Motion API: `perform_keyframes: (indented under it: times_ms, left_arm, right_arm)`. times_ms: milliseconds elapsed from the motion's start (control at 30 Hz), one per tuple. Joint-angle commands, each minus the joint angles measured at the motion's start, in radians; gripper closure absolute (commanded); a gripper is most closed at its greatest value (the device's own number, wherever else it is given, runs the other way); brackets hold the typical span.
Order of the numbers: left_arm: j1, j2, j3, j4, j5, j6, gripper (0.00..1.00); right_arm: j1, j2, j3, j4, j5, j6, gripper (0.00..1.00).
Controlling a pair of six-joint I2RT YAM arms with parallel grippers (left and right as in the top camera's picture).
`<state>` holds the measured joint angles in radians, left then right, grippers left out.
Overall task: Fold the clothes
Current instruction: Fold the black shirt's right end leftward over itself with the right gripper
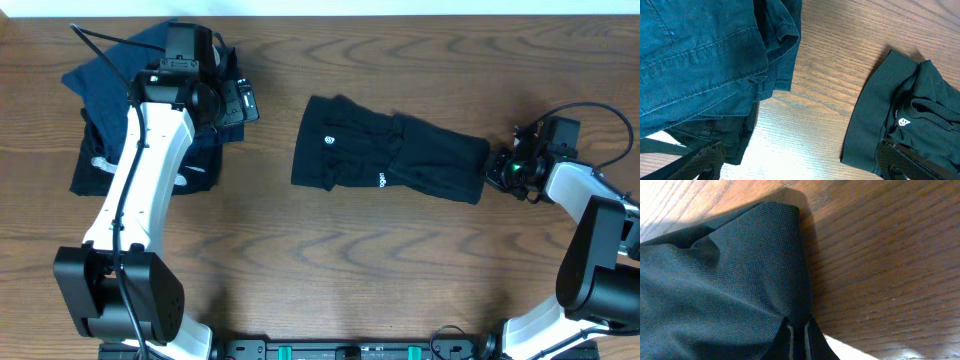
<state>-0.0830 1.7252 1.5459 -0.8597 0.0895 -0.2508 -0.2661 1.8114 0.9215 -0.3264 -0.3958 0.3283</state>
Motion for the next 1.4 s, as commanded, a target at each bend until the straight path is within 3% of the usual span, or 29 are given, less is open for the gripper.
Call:
perform_keyframes:
  times_ms: [0,433,667,933,1367]
  left_arm:
    - [0.002,0.003,-0.004,-0.003,-0.013,0.002,0.02]
    - [0.002,0.003,-0.004,-0.003,-0.013,0.002,0.02]
    - [0.002,0.003,-0.004,-0.003,-0.013,0.002,0.02]
    - [0.002,0.003,-0.004,-0.003,-0.013,0.002,0.02]
    - [0.002,0.003,-0.004,-0.003,-0.013,0.002,0.02]
  right_arm:
    - [-0.011,0.033,0.027,-0.049,0.063,-0.007,0.99]
    - [-0.154,0.032,0.506,-0.533,0.137,-0.103,0.99]
    - [-0.123,0.032,0.685,-0.733,0.121,-0.121,0.99]
    - [0.031,0.032,0.764,-0.763,0.021,-0.124,0.99]
    - [0.337,0.041,0.765,-0.685,0.038,-0.117,0.99]
